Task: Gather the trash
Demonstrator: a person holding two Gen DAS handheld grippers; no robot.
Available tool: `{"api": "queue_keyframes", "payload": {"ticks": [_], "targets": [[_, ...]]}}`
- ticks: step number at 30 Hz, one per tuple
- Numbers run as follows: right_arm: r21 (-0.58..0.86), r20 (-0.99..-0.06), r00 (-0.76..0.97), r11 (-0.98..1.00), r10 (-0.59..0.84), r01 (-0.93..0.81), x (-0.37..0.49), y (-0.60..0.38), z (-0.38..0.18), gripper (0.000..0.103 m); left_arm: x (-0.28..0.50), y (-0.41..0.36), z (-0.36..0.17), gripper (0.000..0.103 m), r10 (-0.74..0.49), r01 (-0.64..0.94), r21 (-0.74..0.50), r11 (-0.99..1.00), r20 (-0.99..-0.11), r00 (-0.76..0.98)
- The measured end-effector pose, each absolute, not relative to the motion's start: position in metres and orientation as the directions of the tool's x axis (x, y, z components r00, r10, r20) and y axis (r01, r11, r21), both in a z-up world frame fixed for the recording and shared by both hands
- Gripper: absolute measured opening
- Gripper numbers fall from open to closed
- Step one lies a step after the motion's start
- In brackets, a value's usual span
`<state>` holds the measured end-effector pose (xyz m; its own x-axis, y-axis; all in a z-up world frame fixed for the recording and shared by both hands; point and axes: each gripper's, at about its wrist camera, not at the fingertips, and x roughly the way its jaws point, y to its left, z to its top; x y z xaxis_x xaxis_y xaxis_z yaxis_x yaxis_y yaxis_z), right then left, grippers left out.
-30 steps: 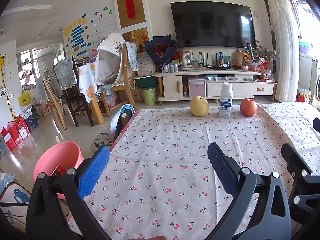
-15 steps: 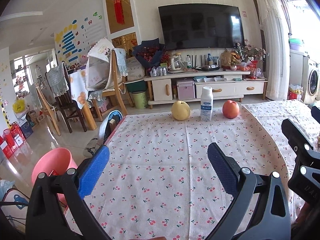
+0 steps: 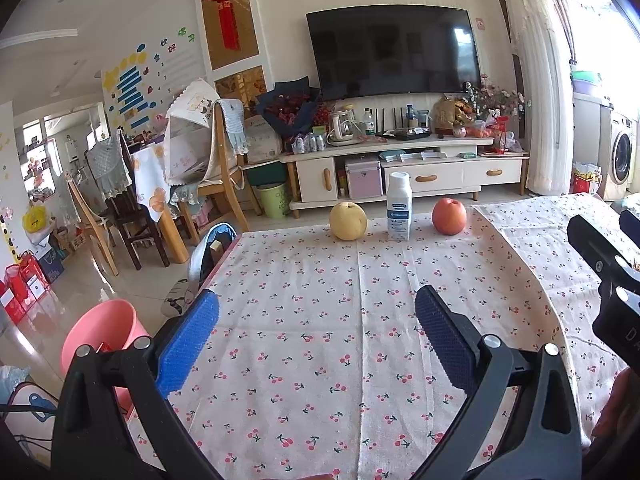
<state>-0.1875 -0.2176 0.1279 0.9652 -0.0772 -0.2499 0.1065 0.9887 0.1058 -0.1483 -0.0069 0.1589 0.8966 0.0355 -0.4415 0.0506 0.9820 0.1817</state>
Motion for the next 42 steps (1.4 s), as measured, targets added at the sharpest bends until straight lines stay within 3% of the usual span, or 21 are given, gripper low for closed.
{"api": "queue_keyframes", "payload": {"ticks": [21,30,35,42], "targets": [[0.056,-0.295,0.955,0.998,-0.024,0.043,-0.172,-0.2,0.117,0.098,-0.137,-0.003,0.147,0.099,0.037,0.051,0.174,0.984,-0.469,0.883],[0.035,-0.36,0.933,0.999,0.009,0.004,-0.153,-0.187,0.102,0.098,-0.117,0.011,0.129,0.099,0.039,0.047,0.155,0.987,-0.51,0.859],[0.025,-0.421,0.907,1.0,0.027,-0.018,-0.137,-0.18,0.089,0.098,-0.1,0.021,0.111,0.099,0.014,0.065,0.119,0.991,-0.569,0.822],[0.008,-0.58,0.813,0.999,0.043,-0.047,-0.097,-0.164,0.052,0.098,-0.061,0.038,0.071,0.099,0.022,0.053,0.092,0.994,-0.663,0.748]]}}
